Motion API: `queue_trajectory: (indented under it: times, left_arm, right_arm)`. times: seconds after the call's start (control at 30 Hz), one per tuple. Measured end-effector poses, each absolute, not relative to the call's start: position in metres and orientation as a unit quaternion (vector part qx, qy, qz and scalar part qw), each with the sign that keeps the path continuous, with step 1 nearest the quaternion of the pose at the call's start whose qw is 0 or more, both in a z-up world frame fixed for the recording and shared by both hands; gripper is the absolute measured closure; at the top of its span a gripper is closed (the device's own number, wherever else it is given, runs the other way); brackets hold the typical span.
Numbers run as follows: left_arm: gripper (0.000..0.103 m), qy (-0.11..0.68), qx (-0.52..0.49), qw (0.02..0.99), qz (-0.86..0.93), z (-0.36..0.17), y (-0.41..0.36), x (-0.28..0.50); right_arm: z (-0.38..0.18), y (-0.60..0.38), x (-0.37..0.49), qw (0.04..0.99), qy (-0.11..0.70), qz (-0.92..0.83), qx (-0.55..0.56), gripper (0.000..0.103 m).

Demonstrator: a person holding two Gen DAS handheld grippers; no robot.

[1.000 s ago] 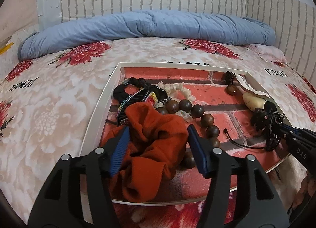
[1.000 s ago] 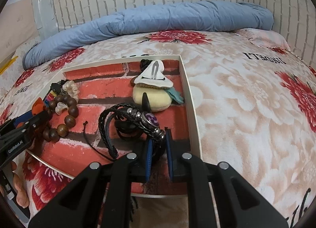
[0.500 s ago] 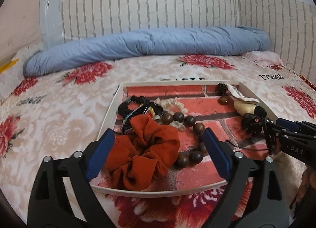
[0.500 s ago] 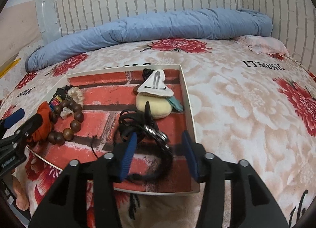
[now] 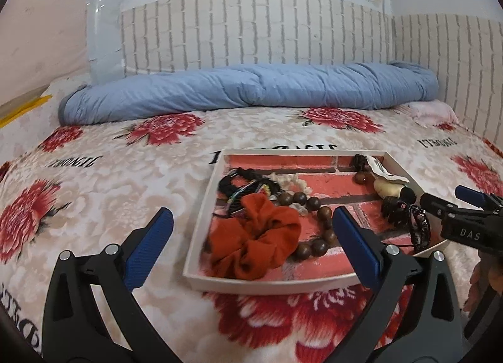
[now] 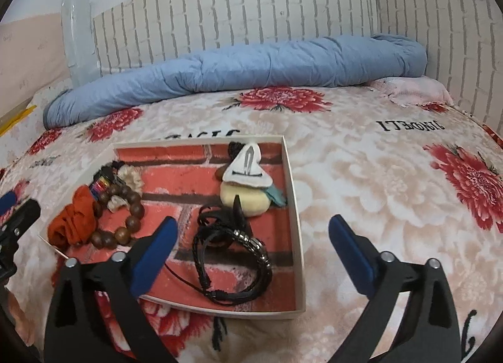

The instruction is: Organize jewelry

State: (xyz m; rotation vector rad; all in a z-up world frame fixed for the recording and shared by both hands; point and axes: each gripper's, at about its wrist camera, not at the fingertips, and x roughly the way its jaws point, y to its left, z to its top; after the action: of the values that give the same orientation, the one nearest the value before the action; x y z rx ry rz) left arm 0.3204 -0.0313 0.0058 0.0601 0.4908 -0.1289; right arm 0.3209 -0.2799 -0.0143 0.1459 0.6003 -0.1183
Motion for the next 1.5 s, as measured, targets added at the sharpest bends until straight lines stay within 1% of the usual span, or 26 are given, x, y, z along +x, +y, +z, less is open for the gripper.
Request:
queue_trajectory:
  times: [0.13, 0.23, 0.33, 0.57, 0.7, 0.87, 1.07, 1.17, 1.33, 1.5]
  left_arm:
    - [0.005, 0.241, 0.014, 0.969, -0.044, 0.019, -0.013, 0.3]
    - [0.005, 0.241, 0.008, 0.97, -0.039, 0.027, -0.003, 0.283]
    - [0.005, 0.236, 0.004, 0.971, -0.032, 0.036, 0.008, 0.261]
    - [0.005, 0.229, -0.009, 0.973, -0.032, 0.058, 0.024, 0.209]
    - [0.005, 0.228, -0.014, 0.973, -0.042, 0.061, 0.026, 0.184]
    - [0.005, 0.234, -0.011, 0.971, -0.041, 0.048, 0.027, 0.16]
    - [0.005, 0.24, -0.039, 0.969, -0.037, 0.035, 0.034, 0.143]
    - [0.005, 0.238, -0.037, 0.97, -0.033, 0.03, 0.033, 0.135]
    - [0.005, 0.21, -0.026, 0.977, -0.023, 0.025, 0.029, 0.116]
    - [0.005, 0.205, -0.008, 0.978, -0.025, 0.019, 0.02, 0.105]
  right_arm:
    - [0.0, -0.281, 0.309, 0.954, 0.286, -0.05, 0.078, 0.004]
    - [0.02, -0.283, 0.289, 0.96, 0.264, -0.041, 0.082, 0.004]
    - [0.034, -0.284, 0.275, 0.96, 0.264, -0.039, 0.084, 0.004]
    - [0.065, -0.289, 0.221, 0.962, 0.267, -0.03, 0.046, 0.004]
    - [0.061, -0.308, 0.195, 0.962, 0.263, -0.026, 0.065, 0.004]
    - [0.043, -0.327, 0.169, 0.961, 0.257, -0.044, 0.087, 0.004]
    - [0.036, -0.318, 0.133, 0.974, 0.211, -0.053, 0.07, 0.004]
    - [0.029, -0.313, 0.12, 0.978, 0.19, -0.051, 0.065, 0.004]
    - [0.02, -0.306, 0.109, 0.979, 0.189, -0.053, 0.056, 0.004]
    - [0.018, -0.297, 0.097, 0.979, 0.192, -0.06, 0.038, 0.004]
